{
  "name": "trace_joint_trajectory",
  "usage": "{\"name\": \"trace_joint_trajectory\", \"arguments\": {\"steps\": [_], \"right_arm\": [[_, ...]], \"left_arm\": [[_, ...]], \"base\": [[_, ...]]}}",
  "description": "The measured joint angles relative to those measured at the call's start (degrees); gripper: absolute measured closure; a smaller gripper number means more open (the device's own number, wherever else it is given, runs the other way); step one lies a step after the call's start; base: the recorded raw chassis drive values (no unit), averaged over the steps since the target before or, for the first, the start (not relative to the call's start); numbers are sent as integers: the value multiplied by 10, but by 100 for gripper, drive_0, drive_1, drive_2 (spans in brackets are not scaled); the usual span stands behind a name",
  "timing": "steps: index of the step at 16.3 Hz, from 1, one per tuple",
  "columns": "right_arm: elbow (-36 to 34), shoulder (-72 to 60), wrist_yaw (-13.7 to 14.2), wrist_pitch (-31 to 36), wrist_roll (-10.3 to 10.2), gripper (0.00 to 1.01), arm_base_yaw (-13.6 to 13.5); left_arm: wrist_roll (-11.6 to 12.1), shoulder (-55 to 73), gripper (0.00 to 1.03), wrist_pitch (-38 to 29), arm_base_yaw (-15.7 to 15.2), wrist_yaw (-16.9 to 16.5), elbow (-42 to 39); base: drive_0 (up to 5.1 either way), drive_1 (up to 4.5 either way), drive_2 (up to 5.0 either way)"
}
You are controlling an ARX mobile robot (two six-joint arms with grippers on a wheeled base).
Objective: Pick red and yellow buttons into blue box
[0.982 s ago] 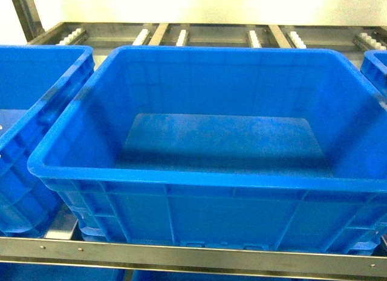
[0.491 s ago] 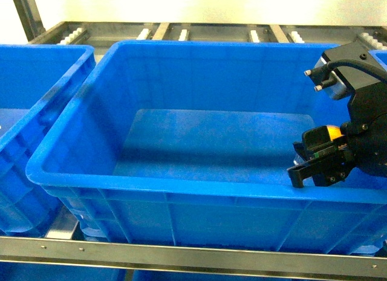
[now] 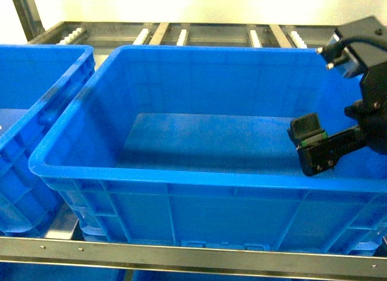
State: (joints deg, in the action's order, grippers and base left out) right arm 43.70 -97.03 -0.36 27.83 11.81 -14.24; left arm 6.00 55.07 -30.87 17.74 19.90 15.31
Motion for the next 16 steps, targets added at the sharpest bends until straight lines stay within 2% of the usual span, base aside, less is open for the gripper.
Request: {"name": "trace_joint_trajectory", "arguments": {"steps": [2,4,6,8,10,12,14,16], "right_arm": [[0,57,-5,6,-11,3,1],[-1,134,-16,1,-37,3,22],[-28,194,-32,-4,-55,3,58],[-96,326,-60,-17,-78,3,118],[-148,428,-79,-66,-99,3,160],[-195,525,-87,-120,-109,3,166],[-233,594,-76,-147,-125,3,177],[-233,592,-75,-145,-129,3,177]], "left_arm": [[0,0,75,0,0,0,0],[0,0,75,0,0,0,0],[0,0,75,0,0,0,0],[0,0,75,0,0,0,0],[0,0,75,0,0,0,0],[0,0,75,0,0,0,0],[0,0,75,0,0,0,0],[0,0,75,0,0,0,0]], "base": [[0,0,0],[0,0,0],[0,0,0],[0,0,0],[0,0,0],[0,0,0],[0,0,0],[0,0,0]]}}
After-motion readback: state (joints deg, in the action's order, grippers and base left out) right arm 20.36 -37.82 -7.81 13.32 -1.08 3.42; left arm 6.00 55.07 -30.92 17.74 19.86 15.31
